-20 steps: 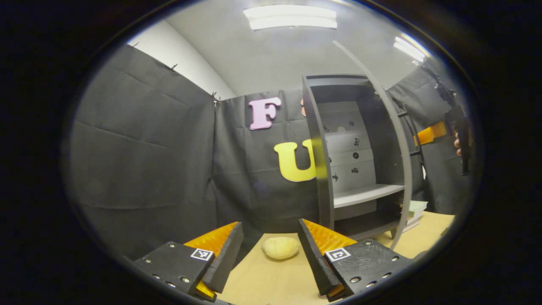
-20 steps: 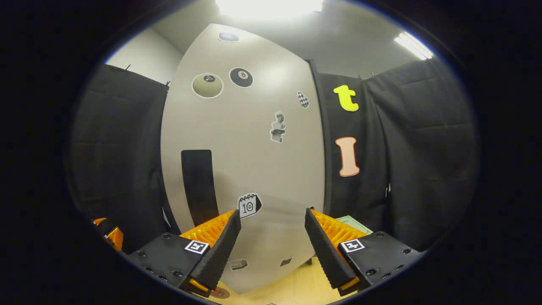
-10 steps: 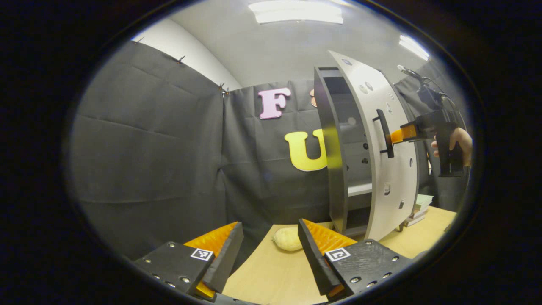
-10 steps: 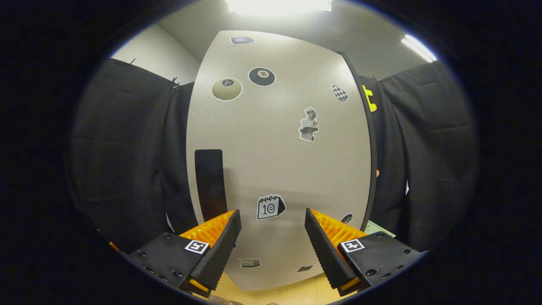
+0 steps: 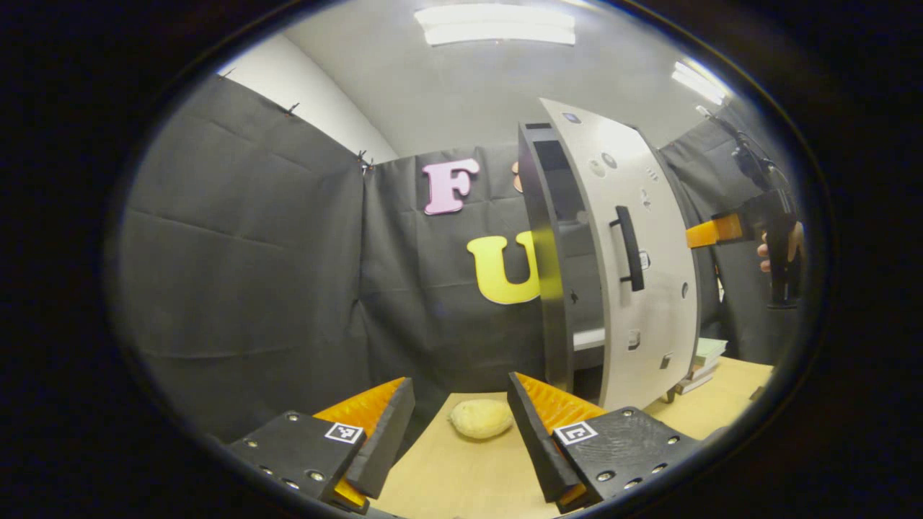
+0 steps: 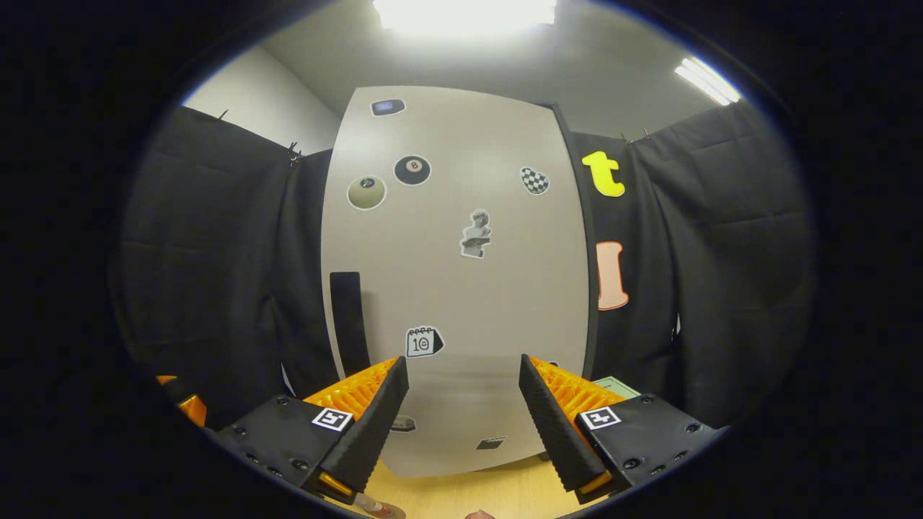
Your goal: Open the cabinet door with the right hand, grasp the bottle in the cabinet with the left hand and place it on the coaster, then close the cabinet door with the right hand.
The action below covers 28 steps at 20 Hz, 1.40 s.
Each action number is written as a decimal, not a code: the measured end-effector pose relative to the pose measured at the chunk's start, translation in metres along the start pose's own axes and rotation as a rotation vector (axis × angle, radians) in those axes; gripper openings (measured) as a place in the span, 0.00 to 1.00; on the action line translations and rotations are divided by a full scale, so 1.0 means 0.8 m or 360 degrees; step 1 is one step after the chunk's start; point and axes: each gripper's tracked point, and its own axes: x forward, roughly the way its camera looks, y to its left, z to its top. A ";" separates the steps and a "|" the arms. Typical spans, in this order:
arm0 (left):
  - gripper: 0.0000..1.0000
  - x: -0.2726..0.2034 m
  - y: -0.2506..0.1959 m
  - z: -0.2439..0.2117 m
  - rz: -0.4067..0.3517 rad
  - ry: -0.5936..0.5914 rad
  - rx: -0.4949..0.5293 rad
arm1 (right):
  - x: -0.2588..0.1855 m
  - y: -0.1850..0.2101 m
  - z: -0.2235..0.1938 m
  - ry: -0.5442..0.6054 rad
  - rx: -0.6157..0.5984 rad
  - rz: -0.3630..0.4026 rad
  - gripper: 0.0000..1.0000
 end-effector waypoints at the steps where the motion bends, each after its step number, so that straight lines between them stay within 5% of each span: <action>1: 0.80 0.002 -0.011 0.004 -0.0018 -0.0004 -0.0011 | -0.011 -0.010 0.005 -0.0024 -0.0002 -0.0004 0.98; 13: 0.78 0.015 -0.128 0.033 -0.0183 -0.0038 -0.0068 | -0.132 -0.115 -0.019 -0.0164 -0.0048 -0.0125 0.98; 28: 0.80 0.000 -0.160 0.046 -0.0176 -0.0055 -0.0021 | -0.149 -0.159 -0.052 -0.0111 -0.0028 -0.0140 0.98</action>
